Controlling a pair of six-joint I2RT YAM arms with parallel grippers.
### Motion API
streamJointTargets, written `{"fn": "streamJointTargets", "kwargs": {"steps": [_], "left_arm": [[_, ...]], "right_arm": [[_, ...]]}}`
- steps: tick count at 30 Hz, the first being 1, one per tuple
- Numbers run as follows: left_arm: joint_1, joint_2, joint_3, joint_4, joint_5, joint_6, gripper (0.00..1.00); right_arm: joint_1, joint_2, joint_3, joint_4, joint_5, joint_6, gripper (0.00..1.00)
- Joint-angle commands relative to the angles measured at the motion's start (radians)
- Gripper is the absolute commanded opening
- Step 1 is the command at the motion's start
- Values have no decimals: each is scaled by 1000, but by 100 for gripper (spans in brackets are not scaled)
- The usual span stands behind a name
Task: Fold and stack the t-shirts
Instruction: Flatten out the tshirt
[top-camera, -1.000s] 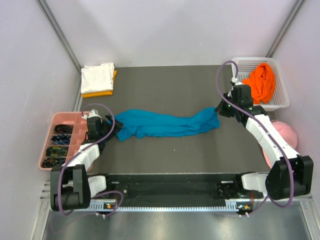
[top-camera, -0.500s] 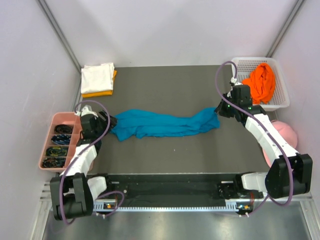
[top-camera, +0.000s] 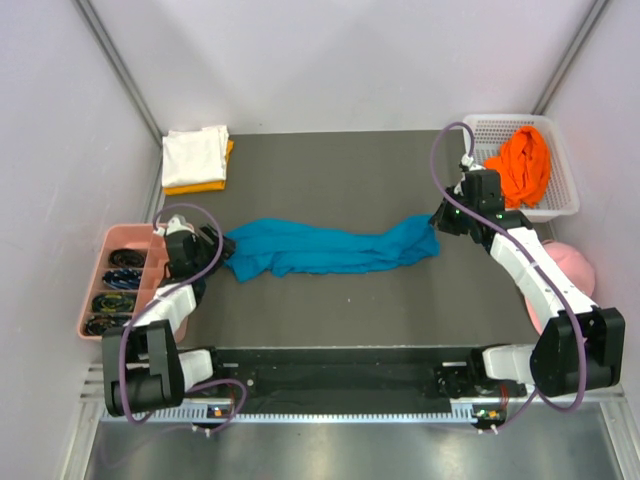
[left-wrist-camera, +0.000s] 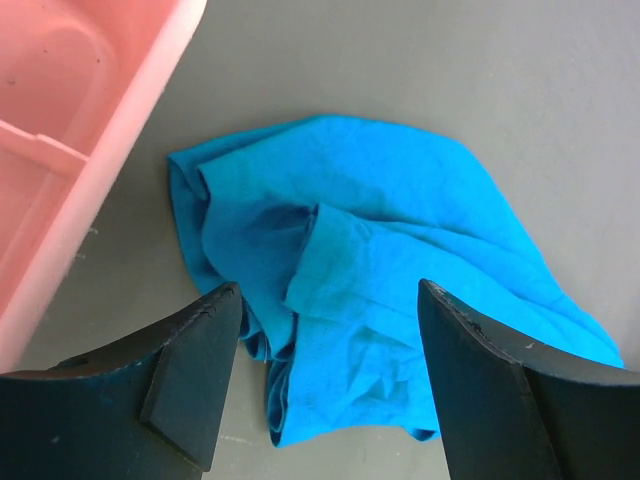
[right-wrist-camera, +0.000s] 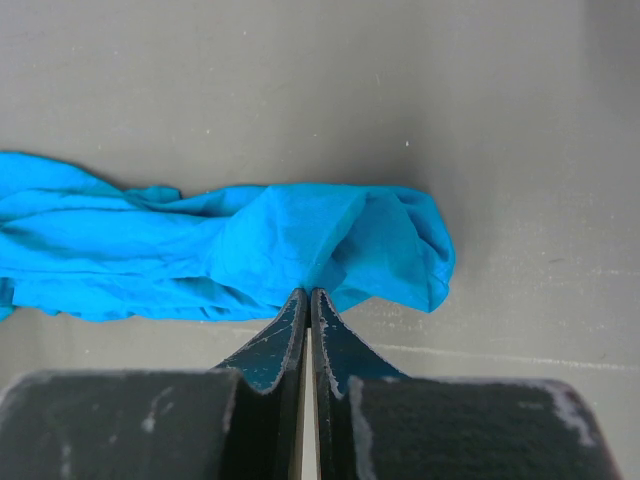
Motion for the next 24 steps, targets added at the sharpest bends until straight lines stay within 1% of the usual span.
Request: {"fn": "streamJointTargets", "kwargs": {"steps": [1, 13, 17, 24], "left_arm": [[6, 16, -13, 118, 13, -8, 75], [6, 69, -32, 176, 72, -26, 74], [6, 56, -37, 168, 84, -27, 74], [6, 2, -42, 92, 87, -23, 72]], "right_arm": [[1, -2, 9, 14, -4, -18, 0], [1, -6, 9, 9, -1, -15, 0], [1, -3, 9, 12, -2, -18, 0], [1, -3, 11, 14, -4, -14, 0]]}}
